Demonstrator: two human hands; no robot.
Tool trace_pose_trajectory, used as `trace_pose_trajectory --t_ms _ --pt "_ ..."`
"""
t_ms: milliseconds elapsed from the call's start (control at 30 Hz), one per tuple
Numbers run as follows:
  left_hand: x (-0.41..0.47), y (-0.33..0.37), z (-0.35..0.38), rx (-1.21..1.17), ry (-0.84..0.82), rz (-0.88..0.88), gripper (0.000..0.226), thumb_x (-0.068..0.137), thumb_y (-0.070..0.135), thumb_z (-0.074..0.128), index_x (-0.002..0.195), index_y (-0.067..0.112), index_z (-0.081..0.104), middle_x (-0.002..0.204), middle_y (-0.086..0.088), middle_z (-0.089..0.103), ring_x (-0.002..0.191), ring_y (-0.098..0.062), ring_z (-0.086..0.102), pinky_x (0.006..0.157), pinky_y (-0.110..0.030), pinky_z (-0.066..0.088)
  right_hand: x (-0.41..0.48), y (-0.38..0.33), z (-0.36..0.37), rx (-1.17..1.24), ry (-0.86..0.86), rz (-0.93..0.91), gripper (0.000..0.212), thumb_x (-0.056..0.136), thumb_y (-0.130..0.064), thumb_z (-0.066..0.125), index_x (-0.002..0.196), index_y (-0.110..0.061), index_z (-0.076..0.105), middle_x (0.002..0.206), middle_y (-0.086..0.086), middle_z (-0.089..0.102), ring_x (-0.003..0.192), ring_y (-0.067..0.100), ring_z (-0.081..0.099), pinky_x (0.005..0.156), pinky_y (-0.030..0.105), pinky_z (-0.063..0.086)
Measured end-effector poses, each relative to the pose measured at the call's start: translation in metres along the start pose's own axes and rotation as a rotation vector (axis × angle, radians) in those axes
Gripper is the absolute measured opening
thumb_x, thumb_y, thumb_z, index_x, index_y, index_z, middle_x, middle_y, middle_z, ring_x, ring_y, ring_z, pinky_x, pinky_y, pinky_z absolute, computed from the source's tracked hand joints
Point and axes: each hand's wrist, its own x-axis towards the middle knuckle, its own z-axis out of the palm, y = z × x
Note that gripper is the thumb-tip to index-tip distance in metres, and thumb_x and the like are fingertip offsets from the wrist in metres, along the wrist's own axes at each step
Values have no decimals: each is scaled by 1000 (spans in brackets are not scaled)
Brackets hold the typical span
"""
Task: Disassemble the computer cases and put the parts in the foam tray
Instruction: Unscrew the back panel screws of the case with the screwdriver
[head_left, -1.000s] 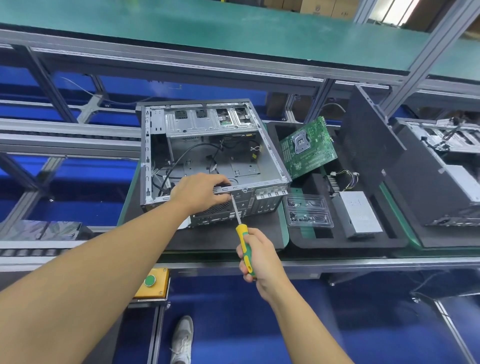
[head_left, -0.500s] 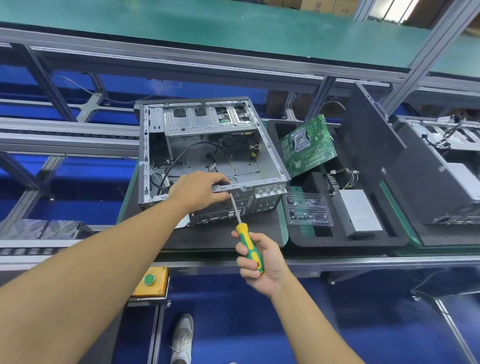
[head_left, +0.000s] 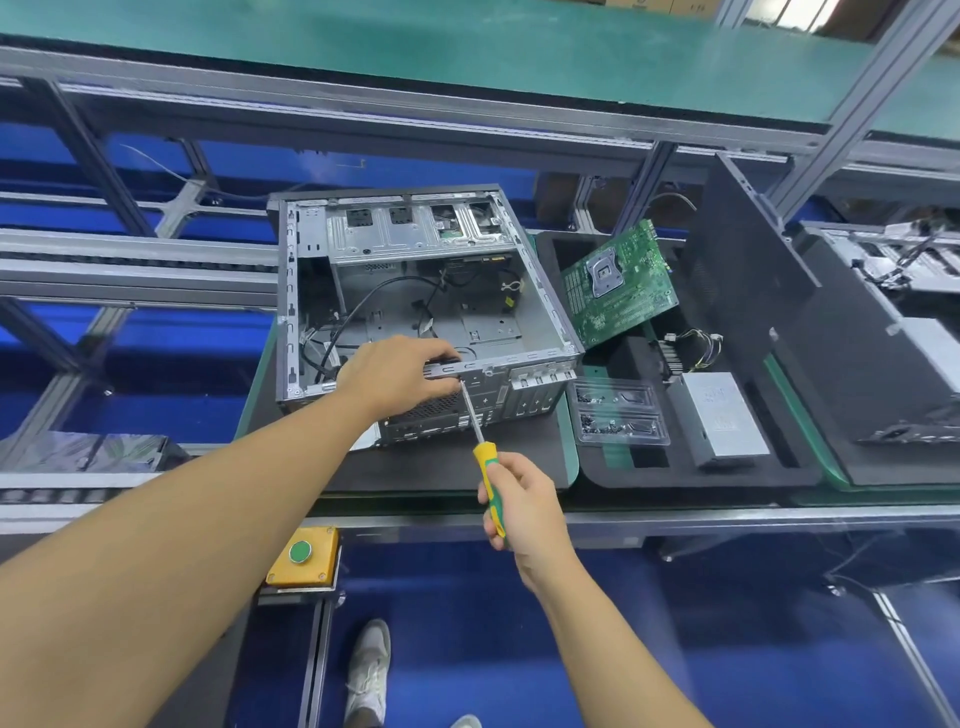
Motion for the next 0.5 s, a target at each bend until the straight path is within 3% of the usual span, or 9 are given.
trace_pose_trajectory --t_ms 100,233,300,400,500 --pt "0 1 0 -1 -3 3 39 84 69 57 117 48 58 109 19 69 97 -17 65 72 -31 43 -3 -3 3 36 -7 28 15 100 -24 50 97 -21 65 71 1 56 45 16 39 40 22 27" --pt "-1 2 -1 4 5 3 38 84 68 58 117 48 58 106 18 69 95 -17 65 70 -31 40 -7 -15 2 505 -240 290 26 98 -22 48 109 -8 66 70 3 51 42 12 35 34 18 24" --pt "-1 3 -1 9 7 10 38 85 67 57 117 48 58 106 18 69 94 -17 64 69 -31 39 -7 -24 0 579 -318 354 31 97 -23 47 114 -4 65 70 2 51 42 11 35 32 19 25" --pt "-2 3 -2 6 2 -5 37 85 67 58 116 48 59 103 17 69 85 -14 59 68 -30 37 -9 -38 1 312 -242 278 27 99 -21 46 107 -5 65 70 3 56 42 14 41 35 19 29" --pt "-1 3 -2 11 -12 -8 37 85 67 58 116 48 58 105 18 69 87 -15 60 68 -30 36 -12 -35 4 -307 46 -41 8 95 -24 52 93 -20 59 78 1 65 52 20 56 41 28 43"
